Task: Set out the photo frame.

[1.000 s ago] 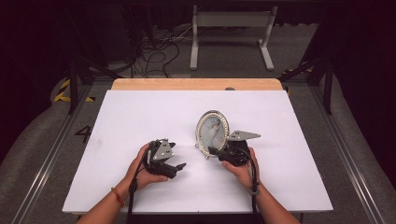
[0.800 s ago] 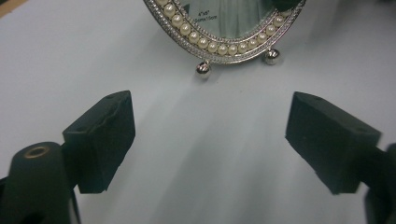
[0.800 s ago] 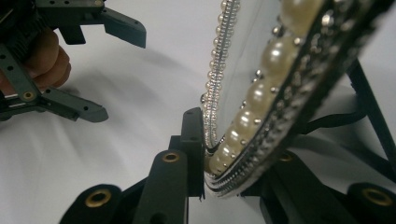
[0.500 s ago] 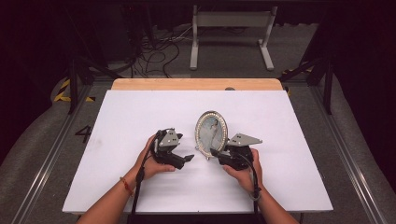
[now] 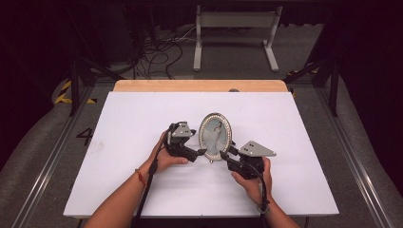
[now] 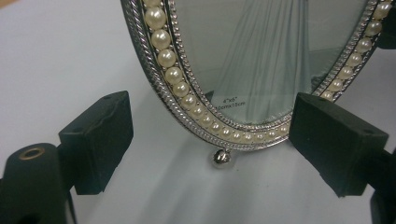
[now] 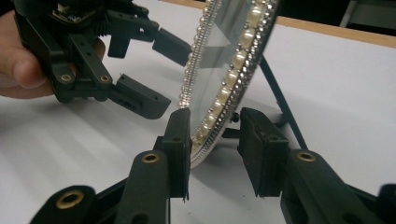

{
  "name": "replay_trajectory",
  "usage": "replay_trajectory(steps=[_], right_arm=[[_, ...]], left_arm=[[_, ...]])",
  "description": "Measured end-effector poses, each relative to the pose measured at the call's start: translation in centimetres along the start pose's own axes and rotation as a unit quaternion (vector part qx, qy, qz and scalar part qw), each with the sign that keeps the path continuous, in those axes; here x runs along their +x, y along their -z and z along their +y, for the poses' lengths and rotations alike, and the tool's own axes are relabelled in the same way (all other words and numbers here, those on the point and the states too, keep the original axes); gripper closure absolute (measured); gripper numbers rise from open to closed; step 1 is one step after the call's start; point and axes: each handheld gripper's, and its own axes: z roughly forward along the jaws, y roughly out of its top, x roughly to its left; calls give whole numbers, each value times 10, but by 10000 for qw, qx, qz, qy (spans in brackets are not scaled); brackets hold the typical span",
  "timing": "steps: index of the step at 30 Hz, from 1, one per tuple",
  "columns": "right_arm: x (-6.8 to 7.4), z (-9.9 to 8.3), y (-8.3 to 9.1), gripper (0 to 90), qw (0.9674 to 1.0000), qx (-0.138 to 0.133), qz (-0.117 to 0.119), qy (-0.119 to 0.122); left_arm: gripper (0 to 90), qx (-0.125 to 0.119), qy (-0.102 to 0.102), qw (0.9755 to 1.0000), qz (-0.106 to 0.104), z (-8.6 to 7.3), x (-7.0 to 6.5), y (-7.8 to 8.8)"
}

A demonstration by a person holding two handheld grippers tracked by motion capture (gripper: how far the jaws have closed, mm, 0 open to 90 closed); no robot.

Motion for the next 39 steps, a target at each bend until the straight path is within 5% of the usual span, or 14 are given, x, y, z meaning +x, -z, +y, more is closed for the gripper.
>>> replay_trajectory(steps=[5, 11, 14, 19, 28, 39], right_arm=[[-1, -3, 0, 693, 10000, 24, 29, -60], [1, -4, 0, 757, 10000, 37, 45, 45], [1, -4, 1, 777, 10000, 12, 3, 6], [-6, -4, 0, 784, 9999, 9, -86, -84], [-14, -3, -2, 781, 9994, 33, 70, -331], [-19, -2, -7, 765, 9990, 58, 40, -441]], left_arm=[[143, -64, 109, 9997, -226, 5, 7, -5], [235, -68, -220, 9985, -488, 7, 7, -9], [402, -191, -117, 9989, -409, 5, 12, -5], [546, -131, -92, 9993, -328, 2, 15, 2], [591, -11, -16, 9997, -263, 1, 12, 8], [607, 134, 74, 9998, 120, -2, -3, 19]])
